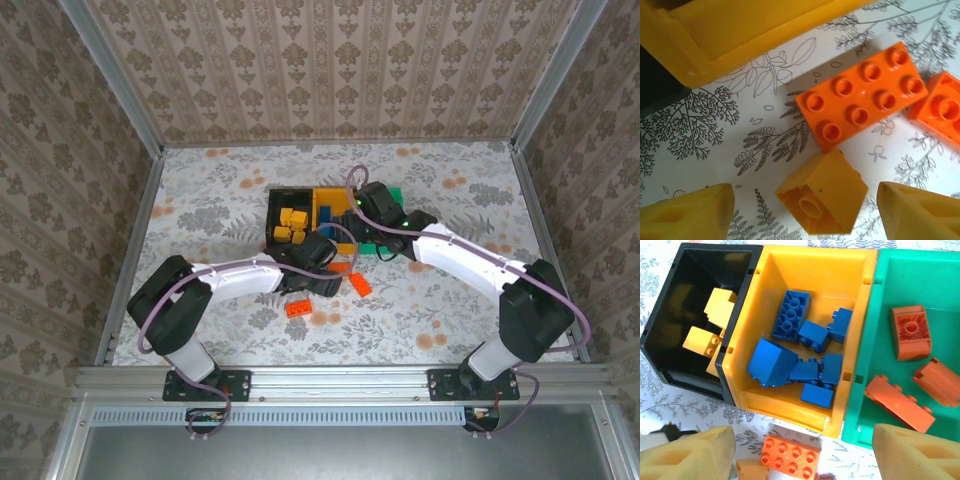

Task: Sort the legos into containers by color

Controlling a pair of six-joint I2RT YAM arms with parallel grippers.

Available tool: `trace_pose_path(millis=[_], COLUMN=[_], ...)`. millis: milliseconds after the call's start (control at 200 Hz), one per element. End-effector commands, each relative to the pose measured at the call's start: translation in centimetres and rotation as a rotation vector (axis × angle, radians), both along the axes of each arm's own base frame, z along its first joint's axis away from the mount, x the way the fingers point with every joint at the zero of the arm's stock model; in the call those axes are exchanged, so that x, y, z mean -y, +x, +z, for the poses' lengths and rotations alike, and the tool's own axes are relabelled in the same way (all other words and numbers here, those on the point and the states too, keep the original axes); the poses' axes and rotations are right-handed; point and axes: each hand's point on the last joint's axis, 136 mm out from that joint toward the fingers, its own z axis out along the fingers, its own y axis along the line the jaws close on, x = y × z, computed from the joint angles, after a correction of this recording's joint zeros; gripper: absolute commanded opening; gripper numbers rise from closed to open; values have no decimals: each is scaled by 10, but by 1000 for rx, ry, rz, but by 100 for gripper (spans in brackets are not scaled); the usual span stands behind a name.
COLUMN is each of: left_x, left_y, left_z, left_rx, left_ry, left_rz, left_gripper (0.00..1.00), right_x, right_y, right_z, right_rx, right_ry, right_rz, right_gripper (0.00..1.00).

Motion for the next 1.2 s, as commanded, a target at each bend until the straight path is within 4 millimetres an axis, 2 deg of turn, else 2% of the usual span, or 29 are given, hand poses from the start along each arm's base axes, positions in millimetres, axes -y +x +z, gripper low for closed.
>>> trace_pose_path(millis=[0,170,445,590,635,645,660,765,875,945,1020,1125,1195], left_x=[-3,-1,-2,-10,-14,-15,-17,-31,-51,-65,-68,-73,-77], left_y=[4,-1,-3,-9,-11,-11,-11,-10,7,28,53,90,111], left_z=[-4,-20,-18,-1,10,12,15,48,82,99,114,123,119], left_rx=[1,-44,-41,-15,3,7,13,75,140,178,219,244,238], left_ry=[34,42,26,-9,-33,-38,-42,-94,-146,-164,-178,-167,-160], left_rz=[22,18,21,48,59,63,67,106,171,224,253,301,334], left_gripper=[74,62,42,39,38,38,38,36,37,37,37,37,37], right_x=[9,15,22,25,26,27,28,30,33,36,39,42,44], right_y=[1,-1,-4,-5,-6,-7,-8,-13,-19,-23,-26,-31,-36], right_z=[21,33,40,34,31,40,42,38,30,22,14,4,-2], right_rx=[59,91,106,93,86,105,109,97,82,64,47,22,4], right_ry=[39,50,55,50,50,64,68,73,75,65,56,44,41], right_rz=[-33,-41,-54,-65,-68,-68,-70,-74,-74,-78,-82,-88,-89], right_gripper=[74,74,74,74,74,74,74,74,74,74,74,74,74])
